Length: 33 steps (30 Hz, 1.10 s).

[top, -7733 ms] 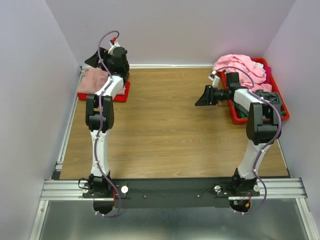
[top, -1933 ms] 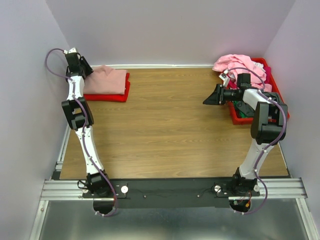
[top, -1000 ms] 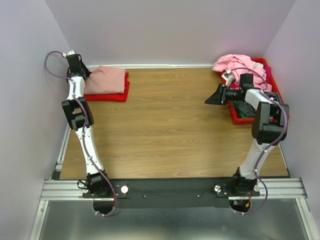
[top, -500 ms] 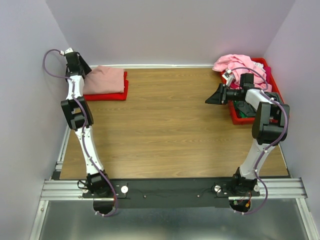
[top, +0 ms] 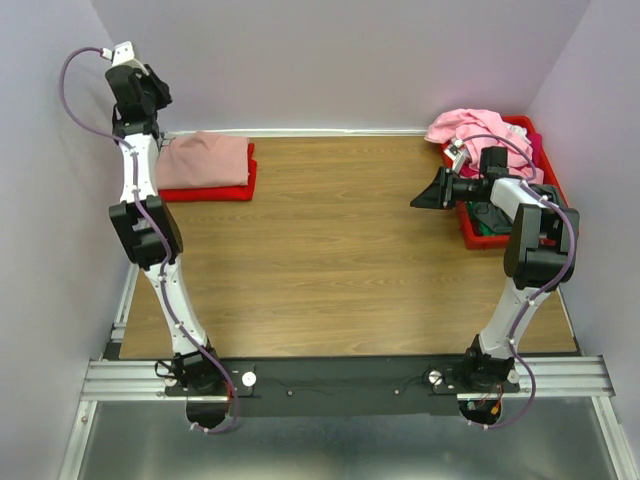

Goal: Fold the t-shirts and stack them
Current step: Neatly place the folded tshirt to the corner

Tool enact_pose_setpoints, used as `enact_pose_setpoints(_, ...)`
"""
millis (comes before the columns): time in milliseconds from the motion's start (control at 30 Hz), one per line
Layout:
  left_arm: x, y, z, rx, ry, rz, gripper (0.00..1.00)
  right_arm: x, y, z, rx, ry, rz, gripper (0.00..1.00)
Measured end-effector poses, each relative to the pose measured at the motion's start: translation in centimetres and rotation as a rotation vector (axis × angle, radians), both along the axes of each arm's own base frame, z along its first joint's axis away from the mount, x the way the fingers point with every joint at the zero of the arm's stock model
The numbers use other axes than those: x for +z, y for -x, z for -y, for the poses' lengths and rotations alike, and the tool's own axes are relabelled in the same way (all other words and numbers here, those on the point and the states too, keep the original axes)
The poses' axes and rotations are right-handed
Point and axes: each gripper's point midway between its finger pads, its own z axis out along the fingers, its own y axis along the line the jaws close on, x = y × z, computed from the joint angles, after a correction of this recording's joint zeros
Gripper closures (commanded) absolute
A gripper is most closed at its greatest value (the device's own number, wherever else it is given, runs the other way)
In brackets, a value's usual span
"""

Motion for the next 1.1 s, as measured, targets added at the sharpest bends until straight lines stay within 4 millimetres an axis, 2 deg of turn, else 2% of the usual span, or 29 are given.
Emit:
enact_pose_setpoints(67,-0.2,-0.2,1.9,-0.076,-0.001,0.003,0.63,0.0,0.0,0.0,0.0,0.0,0.0,0.44)
enact_pose_setpoints(100,-0.9,-0.3,3.0,-0.113,0.001,-0.011,0.58,0.0,0.0,0.0,0.0,0.0,0.0,0.44)
enact_pose_setpoints(233,-7.3,0.2,8.3,-0.237,0.006,-0.164,0.5,0.0,0.0,0.0,0.0,0.0,0.0,0.44)
enact_pose_setpoints(367,-14.1,2.0,14.2,-0.341,-0.026,-0.342,0.48,0.0,0.0,0.0,0.0,0.0,0.0,0.44)
enact_pose_setpoints(467,-17.9,3.7,17.2,-0.385,-0.067,-0.447,0.47,0.0,0.0,0.0,0.0,0.0,0.0,0.44)
enact_pose_setpoints(533,-19.5,4.8,18.5,-0.4,-0.097,-0.496,0.47,0.0,0.0,0.0,0.0,0.001,0.001,0.44)
enact_pose_setpoints(667,-20.6,6.5,18.8,-0.389,-0.152,-0.554,0.47,0.0,0.0,0.0,0.0,0.001,0.0,0.44)
enact_pose_setpoints(867,-20.5,7.3,17.8,-0.294,-0.256,-0.588,0.48,-0.1,0.0,0.0,0.001,0.004,0.004,0.44)
enact_pose_setpoints(1000,-20.3,7.9,19.1,-0.274,-0.325,-0.602,0.47,-0.2,0.0,0.1,0.002,0.013,0.008,0.41)
enact_pose_setpoints(1100,-19.0,9.4,20.6,-0.278,-0.358,-0.586,0.42,-0.3,0.1,0.3,-0.001,0.042,0.021,0.41)
